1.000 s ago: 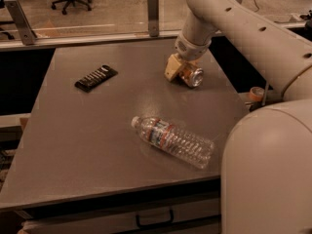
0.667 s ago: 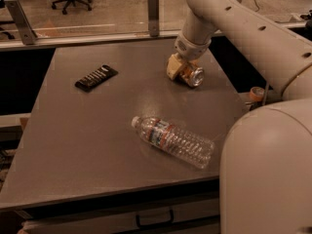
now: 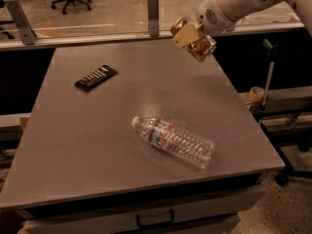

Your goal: Place orange can upright

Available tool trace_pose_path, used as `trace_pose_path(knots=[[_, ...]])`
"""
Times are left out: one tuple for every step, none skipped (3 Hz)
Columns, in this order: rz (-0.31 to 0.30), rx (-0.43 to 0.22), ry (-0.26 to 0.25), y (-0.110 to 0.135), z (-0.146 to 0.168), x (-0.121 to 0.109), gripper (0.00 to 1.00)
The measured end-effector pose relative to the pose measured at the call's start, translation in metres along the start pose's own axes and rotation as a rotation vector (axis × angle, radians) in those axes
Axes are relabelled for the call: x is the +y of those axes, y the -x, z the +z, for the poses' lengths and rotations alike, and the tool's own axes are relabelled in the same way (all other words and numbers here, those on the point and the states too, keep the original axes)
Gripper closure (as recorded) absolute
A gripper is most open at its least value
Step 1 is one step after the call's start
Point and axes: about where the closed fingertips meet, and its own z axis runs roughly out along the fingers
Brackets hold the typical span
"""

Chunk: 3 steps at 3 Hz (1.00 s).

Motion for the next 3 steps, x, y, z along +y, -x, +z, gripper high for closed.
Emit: trace_pose_path(knots=[[-0.081, -0.211, 0.094, 0.022, -0.041, 0.014, 1.0], [-0.157, -0.273, 0.128, 0.034, -0.049, 0.027, 1.0], [-0.14, -0.329, 0.179, 0.029, -0.039, 0.028, 1.0]])
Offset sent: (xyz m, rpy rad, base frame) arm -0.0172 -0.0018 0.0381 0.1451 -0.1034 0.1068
